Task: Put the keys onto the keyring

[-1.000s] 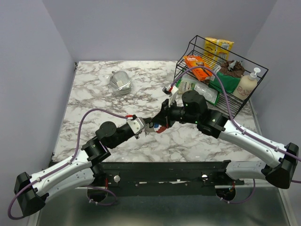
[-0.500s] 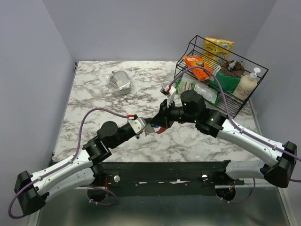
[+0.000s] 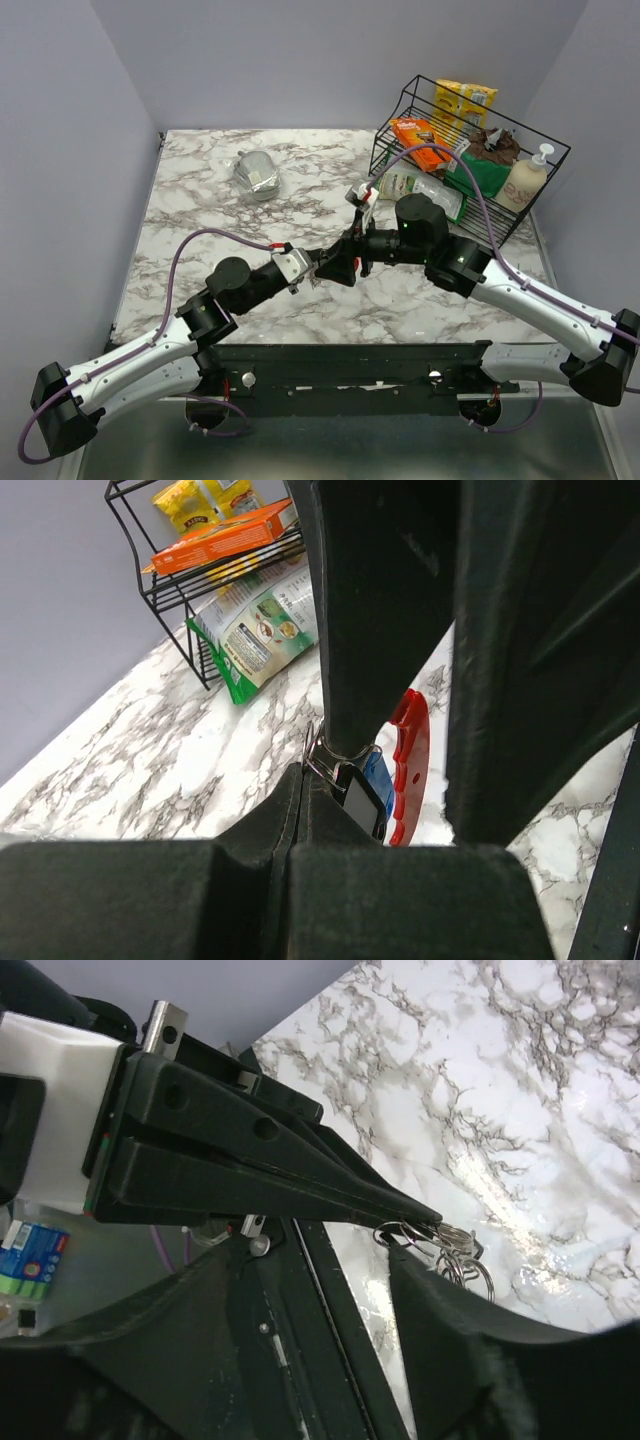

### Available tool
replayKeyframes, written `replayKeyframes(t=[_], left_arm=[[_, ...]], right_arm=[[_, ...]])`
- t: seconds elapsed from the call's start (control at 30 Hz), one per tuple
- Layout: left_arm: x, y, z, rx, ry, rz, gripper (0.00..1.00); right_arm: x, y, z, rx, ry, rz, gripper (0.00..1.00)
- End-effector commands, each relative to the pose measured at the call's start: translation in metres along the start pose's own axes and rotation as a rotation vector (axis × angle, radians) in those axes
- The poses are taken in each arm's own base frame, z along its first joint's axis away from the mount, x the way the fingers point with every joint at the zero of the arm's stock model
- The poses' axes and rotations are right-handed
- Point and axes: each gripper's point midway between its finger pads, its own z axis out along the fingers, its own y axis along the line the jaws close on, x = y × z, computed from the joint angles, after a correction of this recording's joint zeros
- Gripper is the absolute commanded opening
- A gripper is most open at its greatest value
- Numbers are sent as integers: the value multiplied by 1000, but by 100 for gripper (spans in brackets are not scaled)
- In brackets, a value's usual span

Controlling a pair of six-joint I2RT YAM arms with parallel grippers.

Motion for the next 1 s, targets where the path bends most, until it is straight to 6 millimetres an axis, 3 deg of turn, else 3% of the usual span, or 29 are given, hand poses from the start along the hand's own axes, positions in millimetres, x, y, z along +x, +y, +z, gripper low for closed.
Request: replayKeyframes(t=[0.0, 0.23, 0.43, 0.63, 0.73, 0.83, 0.97], left_arm=[[-19, 5, 0, -25, -71, -6, 0], [-22, 3, -4, -11, -76, -4, 0], [-22, -19, -13, 126, -58, 43, 0], [-32, -40, -21, 277, -47, 89, 0], [-34, -47, -24, 318, -71, 105, 0], [-37, -51, -24, 339, -87, 104, 0], [-43, -60, -25, 392, -124, 100, 0]], right_arm=[[-12, 14, -13, -39, -61, -62, 79], [-22, 14, -29, -14, -110, -159, 89], [-29, 2, -43, 66, -130, -345, 92], [-16, 6, -51, 2, -92, -544, 83], [-8, 20, -52, -93, -63, -595, 74], [-2, 35, -51, -194, -45, -597, 65], [10, 36, -44, -244, -4, -587, 56]])
